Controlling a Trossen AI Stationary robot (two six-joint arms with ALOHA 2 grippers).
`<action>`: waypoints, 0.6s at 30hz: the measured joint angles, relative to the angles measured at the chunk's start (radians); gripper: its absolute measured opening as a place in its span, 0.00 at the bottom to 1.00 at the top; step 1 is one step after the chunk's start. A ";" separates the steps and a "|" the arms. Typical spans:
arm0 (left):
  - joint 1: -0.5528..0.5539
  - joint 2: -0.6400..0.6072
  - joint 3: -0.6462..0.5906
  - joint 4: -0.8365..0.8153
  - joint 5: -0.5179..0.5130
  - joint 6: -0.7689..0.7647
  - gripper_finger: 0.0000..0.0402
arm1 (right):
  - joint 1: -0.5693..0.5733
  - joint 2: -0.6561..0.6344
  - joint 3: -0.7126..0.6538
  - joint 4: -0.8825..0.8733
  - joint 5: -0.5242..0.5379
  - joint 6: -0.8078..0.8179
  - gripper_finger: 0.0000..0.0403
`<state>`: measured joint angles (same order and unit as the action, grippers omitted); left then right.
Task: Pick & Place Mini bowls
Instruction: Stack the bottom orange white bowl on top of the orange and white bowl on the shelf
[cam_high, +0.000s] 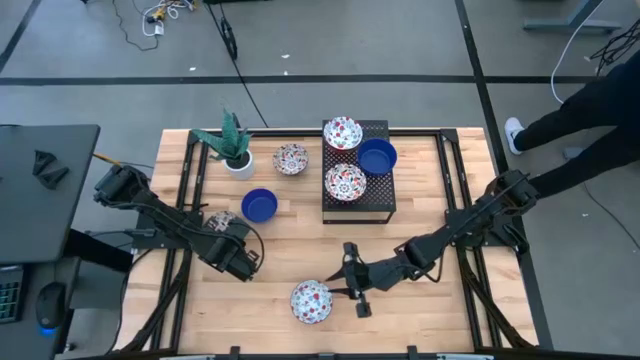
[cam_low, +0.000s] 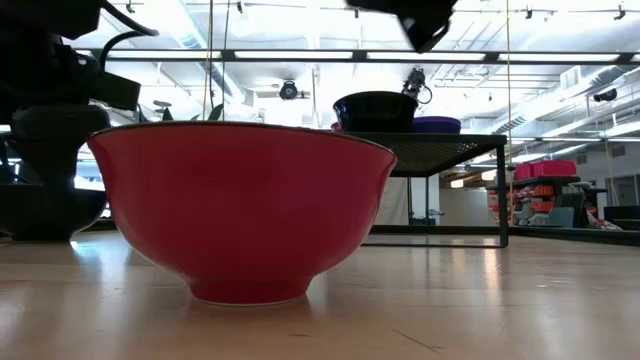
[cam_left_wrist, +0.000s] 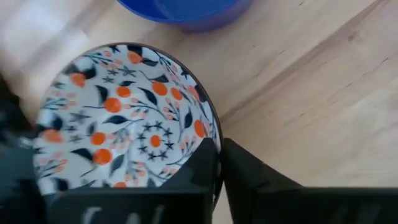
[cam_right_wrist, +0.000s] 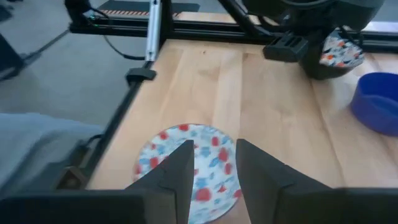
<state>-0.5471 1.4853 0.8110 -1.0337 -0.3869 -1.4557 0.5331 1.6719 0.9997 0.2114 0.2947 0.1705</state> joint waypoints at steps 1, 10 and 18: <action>-0.001 -0.001 0.001 -0.010 0.001 0.017 0.04 | 0.011 -0.013 0.000 -0.018 0.000 0.012 0.31; -0.021 0.000 0.098 0.004 0.063 0.147 0.03 | 0.140 -0.160 0.000 -0.192 0.001 0.062 0.31; -0.056 0.001 0.247 0.110 0.045 0.366 0.02 | 0.238 -0.208 0.000 -0.238 0.010 0.061 0.31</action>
<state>-0.6031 1.4864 1.0584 -0.9233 -0.3415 -1.0901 0.7707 1.4639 0.9997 -0.0261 0.3050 0.2312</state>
